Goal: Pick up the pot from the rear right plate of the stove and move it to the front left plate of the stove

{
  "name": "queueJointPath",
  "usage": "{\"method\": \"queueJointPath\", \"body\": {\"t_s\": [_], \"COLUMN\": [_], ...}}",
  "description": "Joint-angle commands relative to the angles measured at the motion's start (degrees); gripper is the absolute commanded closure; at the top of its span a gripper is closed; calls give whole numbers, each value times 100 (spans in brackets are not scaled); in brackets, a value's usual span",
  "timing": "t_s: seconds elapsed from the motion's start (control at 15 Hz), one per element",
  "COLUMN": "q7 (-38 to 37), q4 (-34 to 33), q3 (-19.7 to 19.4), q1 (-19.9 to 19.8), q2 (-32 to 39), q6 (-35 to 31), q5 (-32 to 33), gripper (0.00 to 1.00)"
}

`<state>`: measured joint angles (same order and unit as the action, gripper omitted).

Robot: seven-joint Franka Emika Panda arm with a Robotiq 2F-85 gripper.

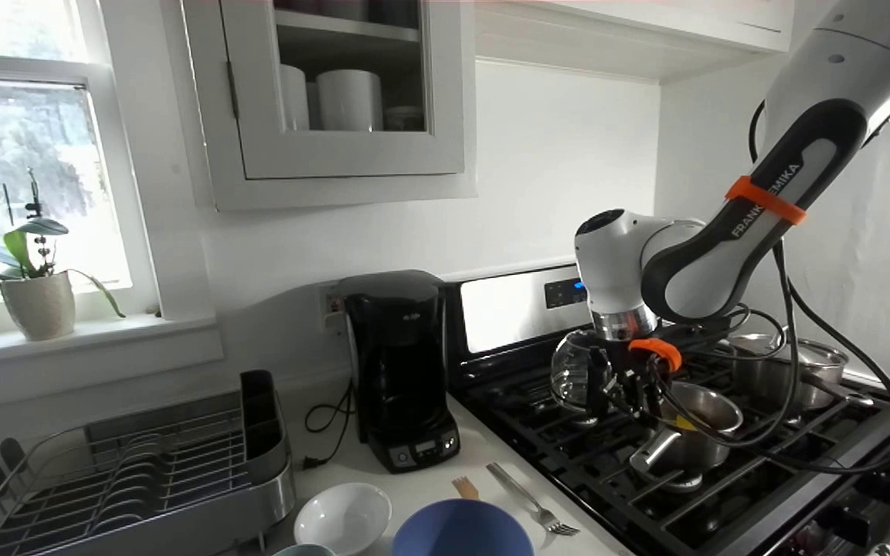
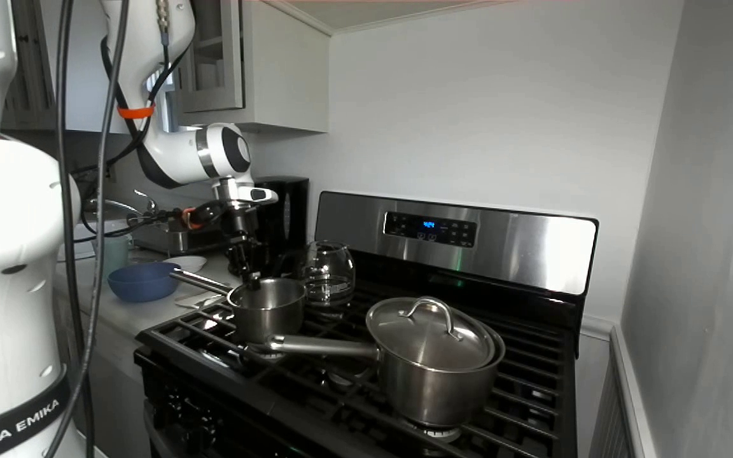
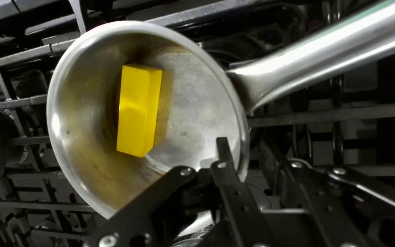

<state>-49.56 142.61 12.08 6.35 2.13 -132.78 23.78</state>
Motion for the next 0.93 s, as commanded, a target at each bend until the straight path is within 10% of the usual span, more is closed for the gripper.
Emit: {"method": "queueJointPath", "body": {"t_s": [0.0,0.4,0.87], "q7": [171,2545,4539], "q4": [-148,261,274], "q3": [-101,35,-409], "q1": [195,386,275], "q2": [11,-1110,-3256], "q6": [123,293,1772], "q5": [-5,-1652,-1704], "gripper": [40,1,0]}}
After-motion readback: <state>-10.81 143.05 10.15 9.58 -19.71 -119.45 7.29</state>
